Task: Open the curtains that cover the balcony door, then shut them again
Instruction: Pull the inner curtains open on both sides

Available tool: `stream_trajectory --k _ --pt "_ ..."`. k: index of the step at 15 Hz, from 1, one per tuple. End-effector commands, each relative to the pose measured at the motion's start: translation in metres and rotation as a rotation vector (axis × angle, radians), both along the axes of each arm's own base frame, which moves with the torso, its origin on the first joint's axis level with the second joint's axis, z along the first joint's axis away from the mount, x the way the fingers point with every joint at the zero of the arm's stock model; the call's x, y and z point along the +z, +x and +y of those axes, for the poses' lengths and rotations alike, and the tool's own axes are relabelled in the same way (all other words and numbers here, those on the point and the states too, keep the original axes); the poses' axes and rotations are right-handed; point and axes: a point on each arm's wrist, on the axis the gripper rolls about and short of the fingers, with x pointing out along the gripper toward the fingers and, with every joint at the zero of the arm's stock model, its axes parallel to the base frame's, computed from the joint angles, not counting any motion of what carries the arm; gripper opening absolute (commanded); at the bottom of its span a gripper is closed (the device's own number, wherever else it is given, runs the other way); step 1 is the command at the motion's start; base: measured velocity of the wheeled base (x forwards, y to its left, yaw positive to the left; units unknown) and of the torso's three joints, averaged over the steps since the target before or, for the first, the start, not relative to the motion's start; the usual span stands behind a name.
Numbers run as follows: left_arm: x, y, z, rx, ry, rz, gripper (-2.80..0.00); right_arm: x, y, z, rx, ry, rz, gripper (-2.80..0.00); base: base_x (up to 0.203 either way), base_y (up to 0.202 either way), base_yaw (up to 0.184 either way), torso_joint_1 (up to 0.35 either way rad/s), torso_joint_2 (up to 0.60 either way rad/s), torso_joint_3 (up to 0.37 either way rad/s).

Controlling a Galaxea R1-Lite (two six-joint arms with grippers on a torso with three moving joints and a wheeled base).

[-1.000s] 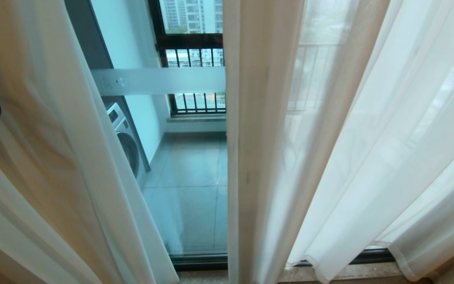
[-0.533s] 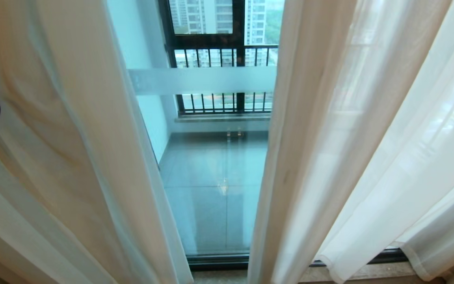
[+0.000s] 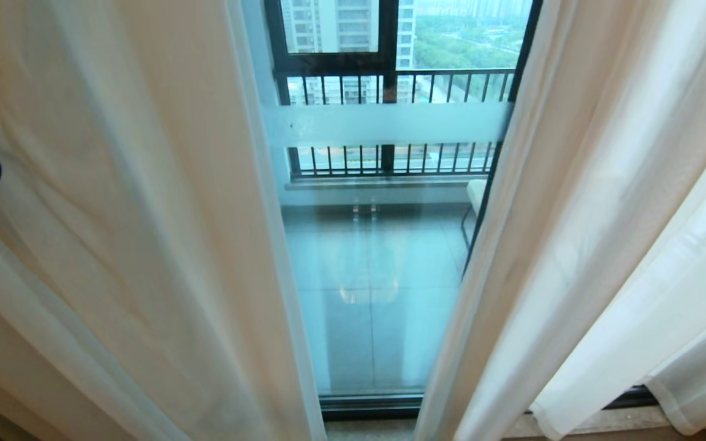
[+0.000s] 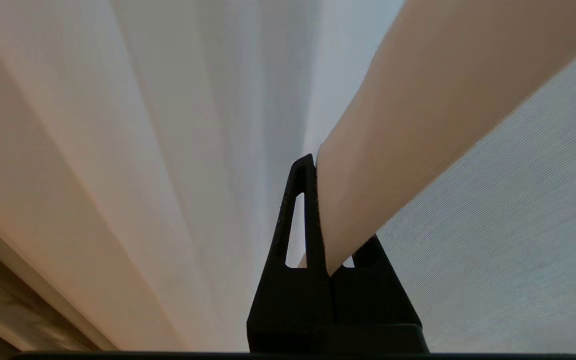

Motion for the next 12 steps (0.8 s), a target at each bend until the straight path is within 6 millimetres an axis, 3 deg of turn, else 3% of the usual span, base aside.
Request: stream_trajectory --k 1,12 --pt "0.0005 0.0001 0.0002 0.001 0.001 -0.003 -2.80 0.0001 0.0000 0.0000 0.000 0.000 -0.001 -2.80 0.000 0.189 0.002 0.000 0.00 0.004" --pt "0.0035 0.0003 -0.0026 -0.008 0.003 -0.014 -2.80 0.0001 0.0000 0.0000 0.000 0.000 -0.001 -2.80 0.000 0.190 0.001 0.004 0.00 0.003"
